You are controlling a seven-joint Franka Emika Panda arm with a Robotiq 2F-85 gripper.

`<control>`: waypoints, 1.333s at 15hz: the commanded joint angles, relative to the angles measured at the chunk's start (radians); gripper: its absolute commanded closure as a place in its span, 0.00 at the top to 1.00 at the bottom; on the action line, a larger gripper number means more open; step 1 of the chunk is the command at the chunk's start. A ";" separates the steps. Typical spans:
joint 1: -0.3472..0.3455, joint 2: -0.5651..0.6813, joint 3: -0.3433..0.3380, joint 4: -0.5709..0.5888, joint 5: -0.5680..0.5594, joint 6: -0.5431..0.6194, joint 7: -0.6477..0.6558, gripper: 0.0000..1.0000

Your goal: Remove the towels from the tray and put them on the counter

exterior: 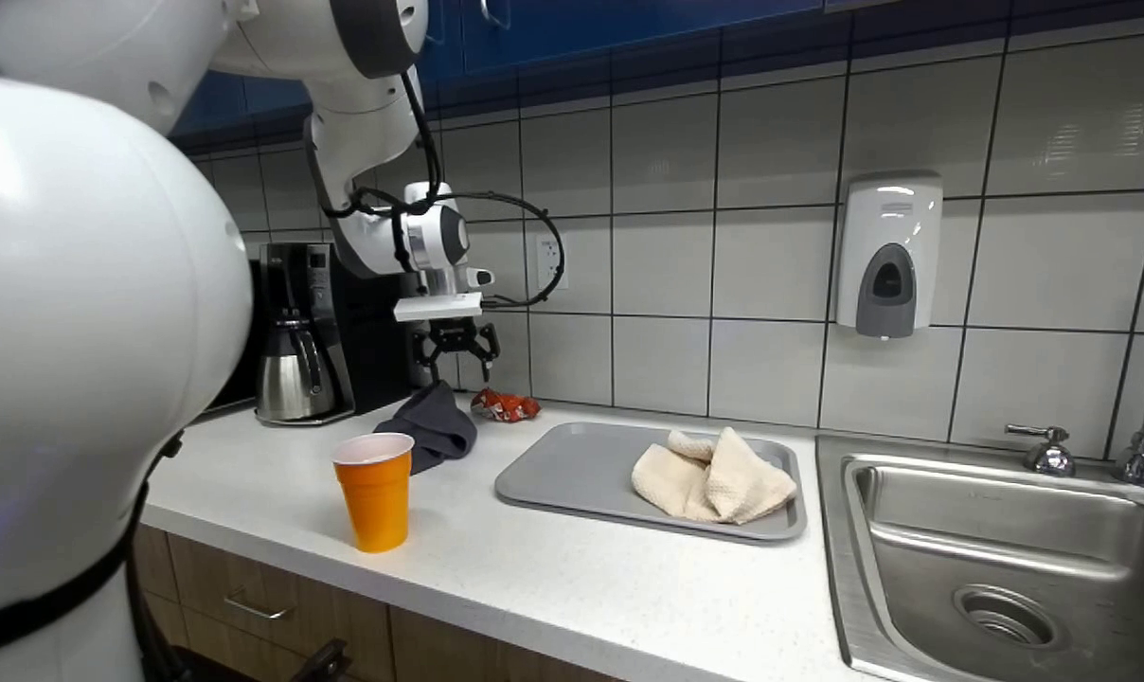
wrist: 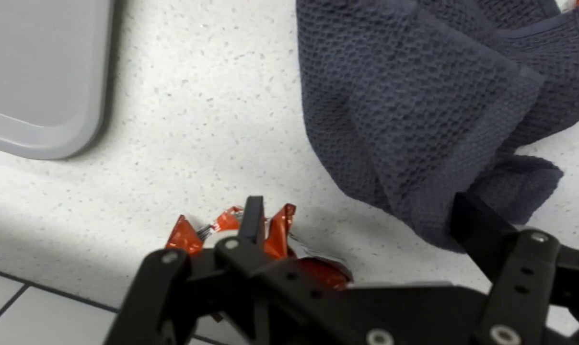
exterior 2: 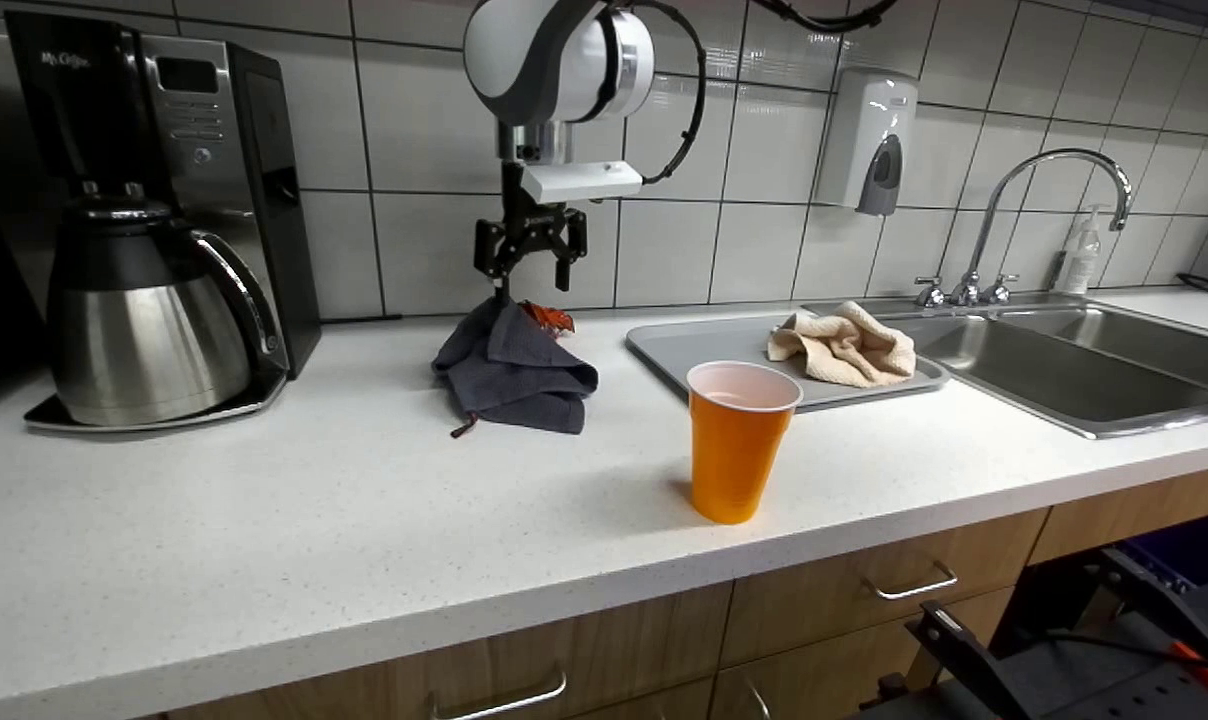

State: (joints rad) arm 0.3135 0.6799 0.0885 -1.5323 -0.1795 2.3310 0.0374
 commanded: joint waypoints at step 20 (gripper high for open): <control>-0.202 -0.095 -0.116 -0.104 0.091 -0.011 0.118 1.00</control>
State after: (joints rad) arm 0.1218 0.6453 -0.0141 -1.5673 -0.1004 2.3310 0.1088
